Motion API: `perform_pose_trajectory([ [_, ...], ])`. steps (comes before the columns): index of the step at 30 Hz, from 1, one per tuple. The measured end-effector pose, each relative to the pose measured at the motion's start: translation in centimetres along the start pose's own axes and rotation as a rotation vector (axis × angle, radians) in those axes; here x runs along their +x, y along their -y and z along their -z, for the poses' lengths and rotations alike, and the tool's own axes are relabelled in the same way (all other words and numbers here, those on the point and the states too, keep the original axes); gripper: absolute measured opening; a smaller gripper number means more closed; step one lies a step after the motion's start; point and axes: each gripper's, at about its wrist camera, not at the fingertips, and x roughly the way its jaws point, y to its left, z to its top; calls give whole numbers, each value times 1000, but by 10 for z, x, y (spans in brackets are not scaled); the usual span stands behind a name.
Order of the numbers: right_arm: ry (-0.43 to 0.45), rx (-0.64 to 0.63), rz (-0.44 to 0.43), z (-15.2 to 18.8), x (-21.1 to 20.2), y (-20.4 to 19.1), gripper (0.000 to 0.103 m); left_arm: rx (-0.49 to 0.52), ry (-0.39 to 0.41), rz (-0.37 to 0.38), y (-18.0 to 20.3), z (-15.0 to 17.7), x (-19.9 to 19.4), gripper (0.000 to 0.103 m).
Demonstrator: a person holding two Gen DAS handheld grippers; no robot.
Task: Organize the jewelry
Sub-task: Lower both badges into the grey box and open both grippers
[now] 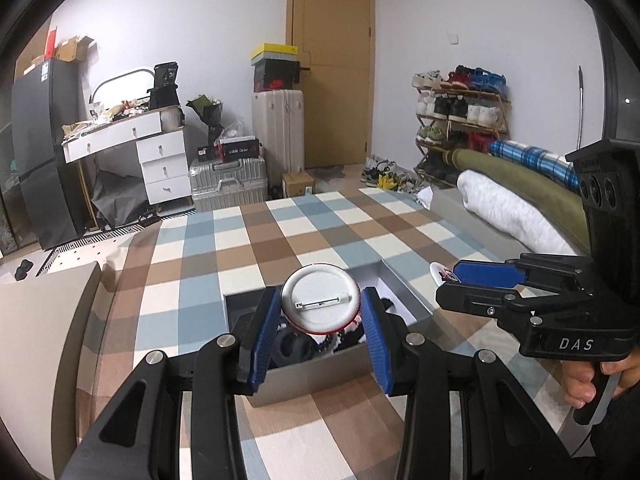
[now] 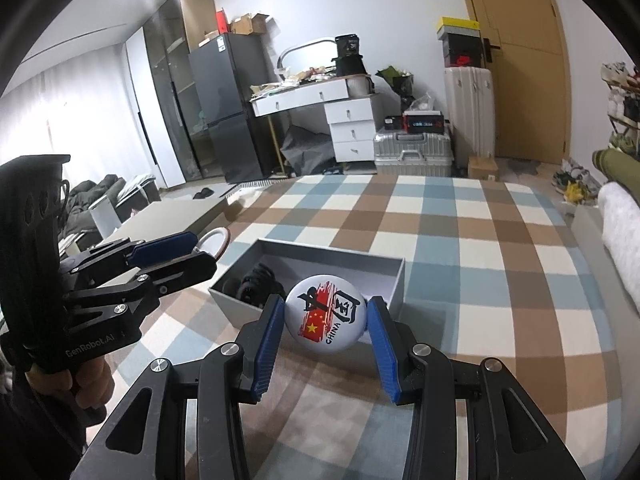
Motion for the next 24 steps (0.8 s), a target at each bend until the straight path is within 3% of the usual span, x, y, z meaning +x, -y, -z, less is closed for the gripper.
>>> perform_pose_trajectory([
  [13,4,-68,16,-18,17,-12,42,-44,3,4,-13,-8,18,35],
  [24,-5,-52,-1,-20,33,-8,42,-18,-35,-7,-8,-6,31,35],
])
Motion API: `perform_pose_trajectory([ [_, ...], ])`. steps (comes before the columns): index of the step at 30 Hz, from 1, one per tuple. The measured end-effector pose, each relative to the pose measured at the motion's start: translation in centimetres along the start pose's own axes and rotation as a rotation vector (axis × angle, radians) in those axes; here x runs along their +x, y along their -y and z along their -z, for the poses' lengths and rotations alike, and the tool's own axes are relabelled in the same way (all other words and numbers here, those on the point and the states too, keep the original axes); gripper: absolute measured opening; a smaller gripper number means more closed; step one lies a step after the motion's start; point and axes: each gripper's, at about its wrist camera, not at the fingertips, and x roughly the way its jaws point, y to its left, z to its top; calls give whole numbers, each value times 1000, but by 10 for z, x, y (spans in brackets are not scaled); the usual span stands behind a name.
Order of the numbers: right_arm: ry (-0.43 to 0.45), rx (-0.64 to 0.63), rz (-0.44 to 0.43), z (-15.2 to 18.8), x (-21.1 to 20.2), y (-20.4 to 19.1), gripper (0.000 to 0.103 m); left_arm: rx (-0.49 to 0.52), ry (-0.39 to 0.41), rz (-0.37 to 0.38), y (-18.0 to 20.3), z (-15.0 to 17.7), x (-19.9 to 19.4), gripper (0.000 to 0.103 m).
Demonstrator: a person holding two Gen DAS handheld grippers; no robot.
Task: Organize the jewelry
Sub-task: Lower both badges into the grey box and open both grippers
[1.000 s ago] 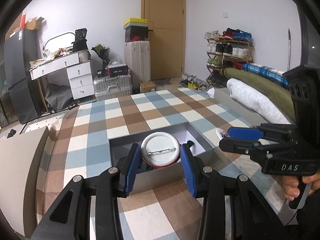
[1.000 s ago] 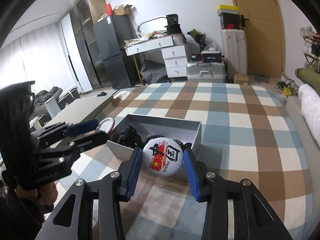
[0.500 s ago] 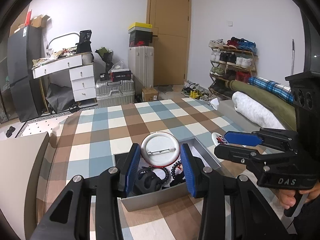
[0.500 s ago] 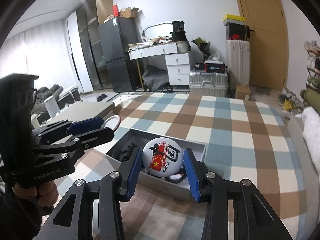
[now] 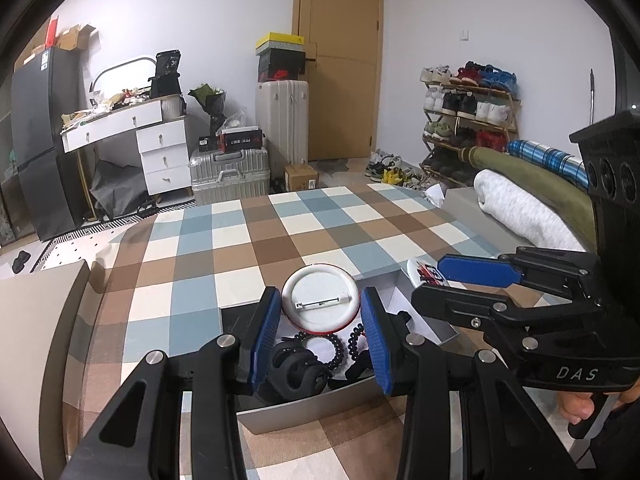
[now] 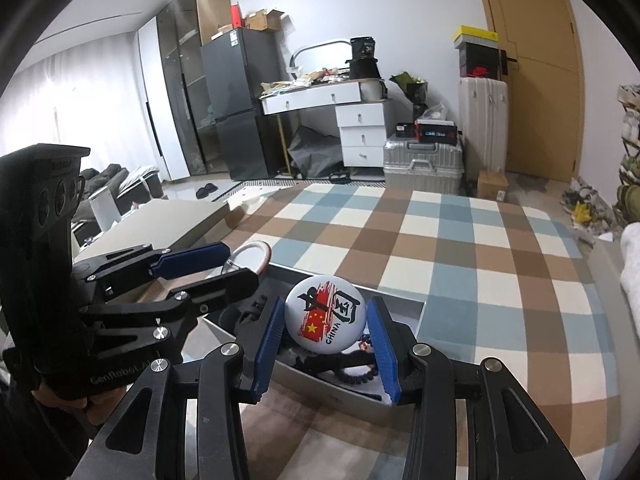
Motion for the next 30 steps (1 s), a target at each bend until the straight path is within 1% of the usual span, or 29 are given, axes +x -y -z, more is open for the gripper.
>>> perform_pose_trajectory([
  [17,-34,73,-14,5,19,19,42,19,-50,2,7,4,21,35],
  [30,-60,98,-23,11,28,28,42,29,-82,-3,9,11,35,35],
])
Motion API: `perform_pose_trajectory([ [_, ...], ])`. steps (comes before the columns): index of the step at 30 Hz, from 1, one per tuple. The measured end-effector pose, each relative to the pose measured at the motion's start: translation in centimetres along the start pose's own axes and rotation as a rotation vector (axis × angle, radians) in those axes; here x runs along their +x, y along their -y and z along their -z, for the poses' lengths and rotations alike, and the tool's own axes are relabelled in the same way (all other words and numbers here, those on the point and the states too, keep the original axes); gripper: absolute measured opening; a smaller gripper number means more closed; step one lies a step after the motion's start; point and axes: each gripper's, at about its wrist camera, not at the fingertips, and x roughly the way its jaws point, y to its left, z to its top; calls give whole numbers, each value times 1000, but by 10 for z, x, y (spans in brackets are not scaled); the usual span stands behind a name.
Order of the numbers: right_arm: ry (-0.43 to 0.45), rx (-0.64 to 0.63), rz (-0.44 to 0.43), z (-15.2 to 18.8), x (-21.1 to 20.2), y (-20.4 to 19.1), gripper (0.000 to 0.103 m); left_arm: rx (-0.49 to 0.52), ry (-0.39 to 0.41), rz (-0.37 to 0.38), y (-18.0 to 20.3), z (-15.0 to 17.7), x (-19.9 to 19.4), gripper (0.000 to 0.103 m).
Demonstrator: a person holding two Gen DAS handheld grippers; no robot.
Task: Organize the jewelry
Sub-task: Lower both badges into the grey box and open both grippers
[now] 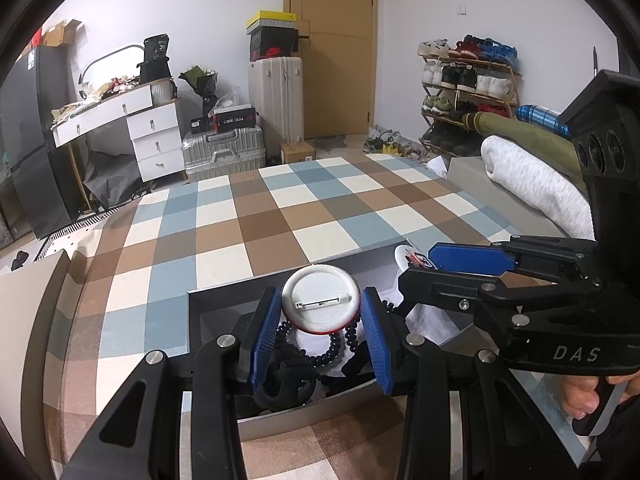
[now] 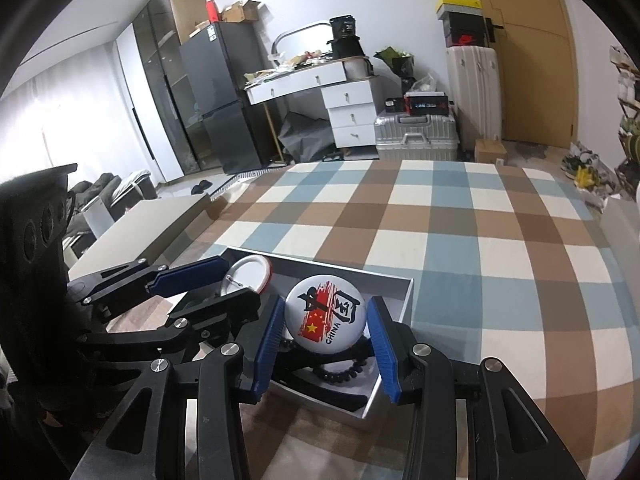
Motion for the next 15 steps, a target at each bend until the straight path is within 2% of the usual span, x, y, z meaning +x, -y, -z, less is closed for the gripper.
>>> perform_pose_trajectory([
  [15,-28,14,-14,3,9,5,42,45,-27,1,6,5,6,35],
])
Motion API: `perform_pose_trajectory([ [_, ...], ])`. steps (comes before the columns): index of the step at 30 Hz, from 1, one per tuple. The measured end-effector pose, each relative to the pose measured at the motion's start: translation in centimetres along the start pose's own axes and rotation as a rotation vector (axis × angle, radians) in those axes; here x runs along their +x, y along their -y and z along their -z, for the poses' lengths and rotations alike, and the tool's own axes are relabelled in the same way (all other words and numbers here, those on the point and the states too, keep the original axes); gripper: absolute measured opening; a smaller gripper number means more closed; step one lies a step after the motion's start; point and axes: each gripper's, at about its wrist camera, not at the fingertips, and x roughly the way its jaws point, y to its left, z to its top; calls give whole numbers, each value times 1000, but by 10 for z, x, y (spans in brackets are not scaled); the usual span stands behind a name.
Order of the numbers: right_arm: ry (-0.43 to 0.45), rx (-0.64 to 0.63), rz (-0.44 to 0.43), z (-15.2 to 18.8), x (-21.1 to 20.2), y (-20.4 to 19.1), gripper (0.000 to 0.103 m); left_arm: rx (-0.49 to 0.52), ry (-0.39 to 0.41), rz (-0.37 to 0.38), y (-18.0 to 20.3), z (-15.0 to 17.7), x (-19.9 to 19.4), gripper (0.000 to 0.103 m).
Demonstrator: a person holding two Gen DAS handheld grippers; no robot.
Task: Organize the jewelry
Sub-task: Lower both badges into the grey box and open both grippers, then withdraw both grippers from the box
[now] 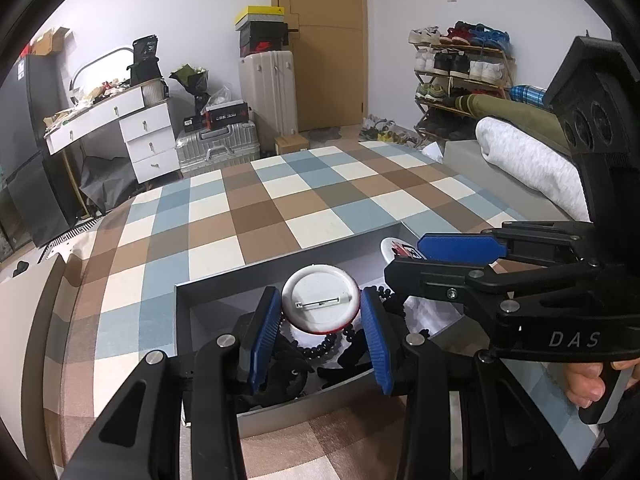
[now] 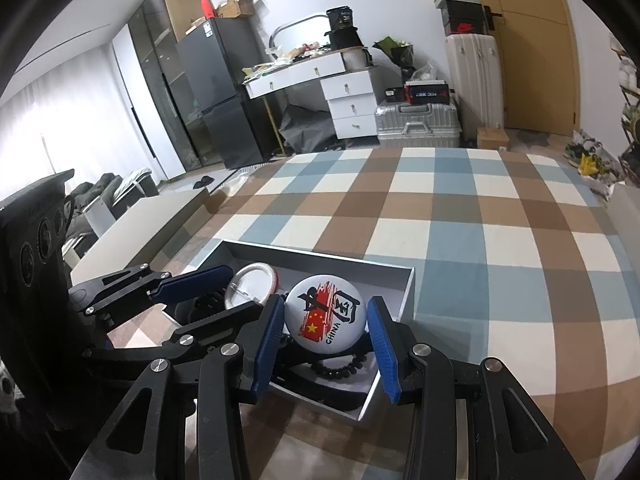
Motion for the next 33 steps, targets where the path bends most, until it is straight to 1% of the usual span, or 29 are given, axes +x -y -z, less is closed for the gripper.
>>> perform_pose_trajectory([
  [12,-12,-9,-5,1,-1,-2,42,14,-6,0,3,1,1,35],
  [16,-17,-10,-6,2,-1,-3,42,12,-12,12,4,1,0,36],
  [20,-4,-11,6,0,-4,-3,43,-8,-27,46,3,1,-2,36],
  [22,6,-8,12,-1,-10,-1,50,-23,-28,59,1,1,-6,38],
  [23,13,-7,15,-2,-13,0,51,-29,-29,61,0,2,-7,41],
  [24,20,-5,22,-2,-18,1,55,-37,-30,63,0,2,-10,52],
  [25,25,-4,26,-3,-21,1,60,-47,-26,66,-1,2,-14,66],
  [26,32,-2,31,-3,-25,2,64,-58,-17,64,-3,3,-18,71],
  [27,42,1,39,-3,-30,3,74,-72,-6,60,-4,4,-23,78],
  [28,47,2,43,-3,-33,3,81,-85,3,64,-5,5,-27,81],
  [29,55,5,47,-3,-37,3,84,-97,7,69,-7,6,-31,82],
  [31,63,14,62,-1,-43,4,100,-122,16,79,-11,9,-38,85],
  [32,66,19,71,0,-46,4,103,-129,21,78,-13,9,-40,88],
  [33,70,23,77,1,-48,4,103,-137,29,74,-15,11,-44,95],
])
